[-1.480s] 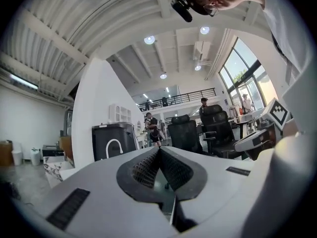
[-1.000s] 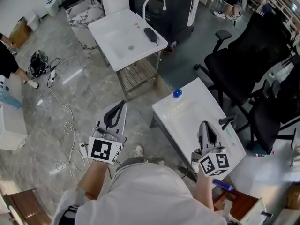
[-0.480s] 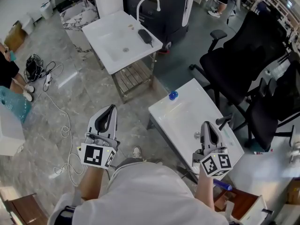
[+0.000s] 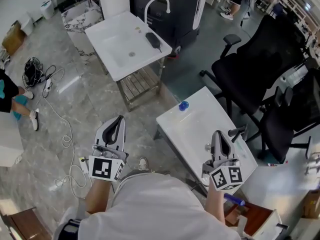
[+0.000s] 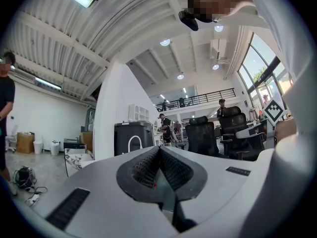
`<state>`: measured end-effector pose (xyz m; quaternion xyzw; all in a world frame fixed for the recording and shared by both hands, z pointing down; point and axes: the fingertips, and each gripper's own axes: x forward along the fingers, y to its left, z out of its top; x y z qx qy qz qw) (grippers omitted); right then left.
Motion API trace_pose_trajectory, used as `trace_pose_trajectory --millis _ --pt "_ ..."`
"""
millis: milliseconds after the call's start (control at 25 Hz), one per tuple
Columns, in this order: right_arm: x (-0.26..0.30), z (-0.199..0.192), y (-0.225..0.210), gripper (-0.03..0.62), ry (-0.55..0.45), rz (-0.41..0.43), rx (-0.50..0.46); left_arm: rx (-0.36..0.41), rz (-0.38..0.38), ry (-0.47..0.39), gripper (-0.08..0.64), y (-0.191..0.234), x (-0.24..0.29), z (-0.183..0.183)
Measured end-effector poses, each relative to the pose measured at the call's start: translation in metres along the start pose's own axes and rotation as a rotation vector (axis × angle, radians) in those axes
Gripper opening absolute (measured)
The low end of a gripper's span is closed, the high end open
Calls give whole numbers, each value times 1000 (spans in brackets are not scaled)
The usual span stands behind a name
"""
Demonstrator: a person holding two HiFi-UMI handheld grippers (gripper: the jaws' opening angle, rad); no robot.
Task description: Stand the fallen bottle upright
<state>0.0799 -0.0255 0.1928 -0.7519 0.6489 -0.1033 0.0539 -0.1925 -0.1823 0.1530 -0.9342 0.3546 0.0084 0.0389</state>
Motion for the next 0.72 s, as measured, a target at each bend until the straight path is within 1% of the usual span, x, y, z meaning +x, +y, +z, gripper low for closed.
trace_pose_trajectory --millis 200,360,720 --pt "4 -2 4 38 9 -9 1 -4 -2 -12 17 6 7 1" --pt "8 -1 10 38 3 1 -5 -11 -12 -8 17 9 7 -3" --pt "19 -9 27 38 19 10 20 -19 -17 -1 17 20 7 -8"
